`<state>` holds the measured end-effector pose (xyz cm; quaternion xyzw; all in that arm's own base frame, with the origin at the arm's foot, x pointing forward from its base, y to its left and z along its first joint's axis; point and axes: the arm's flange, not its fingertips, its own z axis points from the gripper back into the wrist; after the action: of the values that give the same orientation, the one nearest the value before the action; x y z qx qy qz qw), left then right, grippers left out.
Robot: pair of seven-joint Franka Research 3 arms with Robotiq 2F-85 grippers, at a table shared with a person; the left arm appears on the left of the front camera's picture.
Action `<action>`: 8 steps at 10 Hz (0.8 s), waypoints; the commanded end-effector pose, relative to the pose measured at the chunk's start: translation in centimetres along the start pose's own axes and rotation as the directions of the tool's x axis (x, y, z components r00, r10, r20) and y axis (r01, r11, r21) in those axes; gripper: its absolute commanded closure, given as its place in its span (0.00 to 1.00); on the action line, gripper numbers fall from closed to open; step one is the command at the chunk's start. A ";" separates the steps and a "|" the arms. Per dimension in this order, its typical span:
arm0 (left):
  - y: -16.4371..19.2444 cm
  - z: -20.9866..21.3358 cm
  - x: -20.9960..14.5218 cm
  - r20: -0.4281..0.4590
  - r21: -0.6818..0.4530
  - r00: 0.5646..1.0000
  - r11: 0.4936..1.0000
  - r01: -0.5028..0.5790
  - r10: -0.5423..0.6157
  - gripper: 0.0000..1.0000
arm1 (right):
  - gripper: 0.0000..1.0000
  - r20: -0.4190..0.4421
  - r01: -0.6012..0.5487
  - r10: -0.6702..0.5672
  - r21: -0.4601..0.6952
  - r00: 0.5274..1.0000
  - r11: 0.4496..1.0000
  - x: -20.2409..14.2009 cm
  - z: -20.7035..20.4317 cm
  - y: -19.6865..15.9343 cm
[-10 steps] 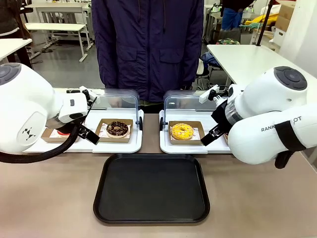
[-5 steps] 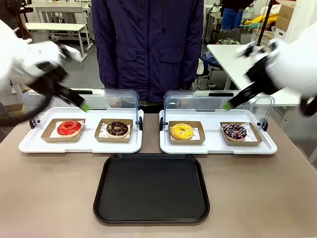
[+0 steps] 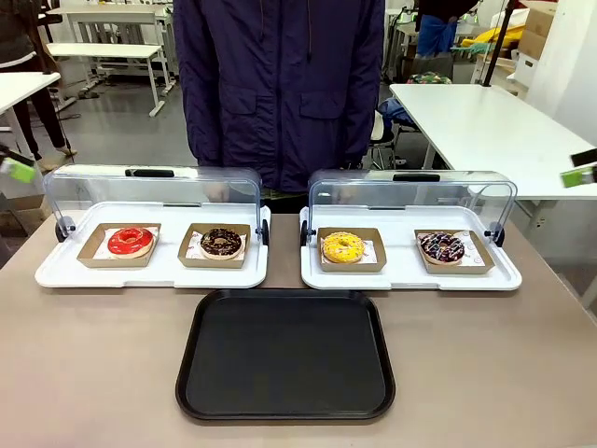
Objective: Move the third donut from the left to the tray.
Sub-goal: Pick up the Paper togo box containing the Donut indicated by the person and place it on the Handle tray.
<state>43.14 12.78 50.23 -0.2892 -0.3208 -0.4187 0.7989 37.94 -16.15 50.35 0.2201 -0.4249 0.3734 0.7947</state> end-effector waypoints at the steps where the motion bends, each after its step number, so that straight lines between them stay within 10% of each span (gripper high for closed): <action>1: 3.5 0.3 -2.4 0.088 -0.054 0.996 0.998 0.020 -0.015 0.00 | 0.00 0.121 -0.047 0.036 0.087 0.992 0.995 -2.4 0.8 -2.3; 8: 2.6 0.9 -5.7 0.290 -0.052 0.950 0.990 0.132 -0.112 0.00 | 0.00 0.279 -0.076 0.049 0.086 0.959 0.993 -7.7 4.8 -3.2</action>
<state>43.38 17.73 46.09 -0.3541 -0.4125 -0.4269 0.7227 34.80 -24.38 46.08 0.3021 -0.5130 0.3752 0.7105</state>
